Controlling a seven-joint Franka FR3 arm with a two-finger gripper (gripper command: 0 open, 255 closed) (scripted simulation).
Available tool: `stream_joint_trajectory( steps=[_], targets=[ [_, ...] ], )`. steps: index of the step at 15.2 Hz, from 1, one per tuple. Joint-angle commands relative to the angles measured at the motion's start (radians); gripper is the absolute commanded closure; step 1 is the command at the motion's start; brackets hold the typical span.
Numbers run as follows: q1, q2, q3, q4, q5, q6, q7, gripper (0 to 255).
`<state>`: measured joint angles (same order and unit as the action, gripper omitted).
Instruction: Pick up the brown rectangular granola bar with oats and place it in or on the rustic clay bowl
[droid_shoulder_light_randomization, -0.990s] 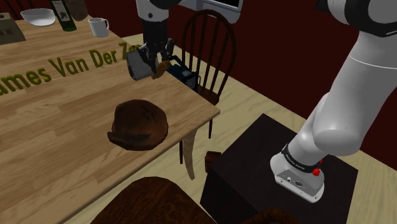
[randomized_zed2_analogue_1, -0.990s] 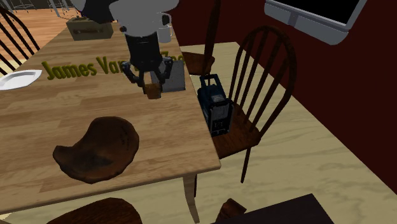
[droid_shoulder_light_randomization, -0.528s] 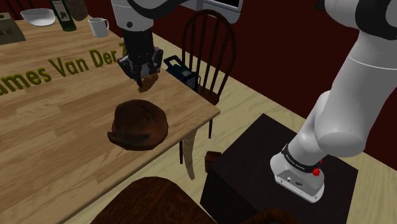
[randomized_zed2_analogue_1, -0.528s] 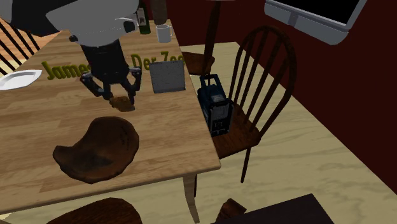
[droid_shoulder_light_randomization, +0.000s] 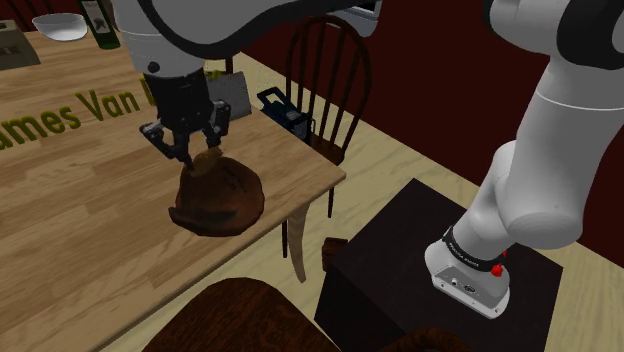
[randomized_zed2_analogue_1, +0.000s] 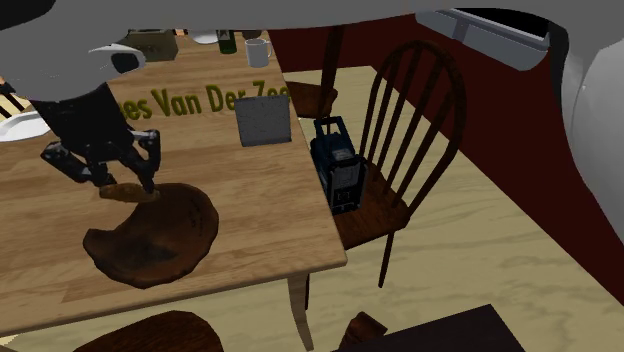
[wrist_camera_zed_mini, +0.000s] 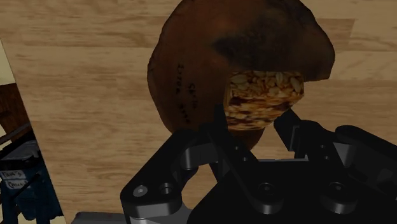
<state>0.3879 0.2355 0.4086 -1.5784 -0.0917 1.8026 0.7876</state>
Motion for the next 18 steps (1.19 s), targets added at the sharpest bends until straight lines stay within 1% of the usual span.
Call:
stream_joint_trajectory(
  steps=[1, 12, 18],
  targets=[
    [0.007, 0.006, 0.003, -0.015, -0.004, 0.020, 0.014, 255],
    [0.005, 0.028, -0.002, -0.137, -0.016, 0.162, 0.023, 255],
    [0.005, 0.028, -0.002, -0.137, -0.016, 0.162, 0.023, 255]
  ],
)
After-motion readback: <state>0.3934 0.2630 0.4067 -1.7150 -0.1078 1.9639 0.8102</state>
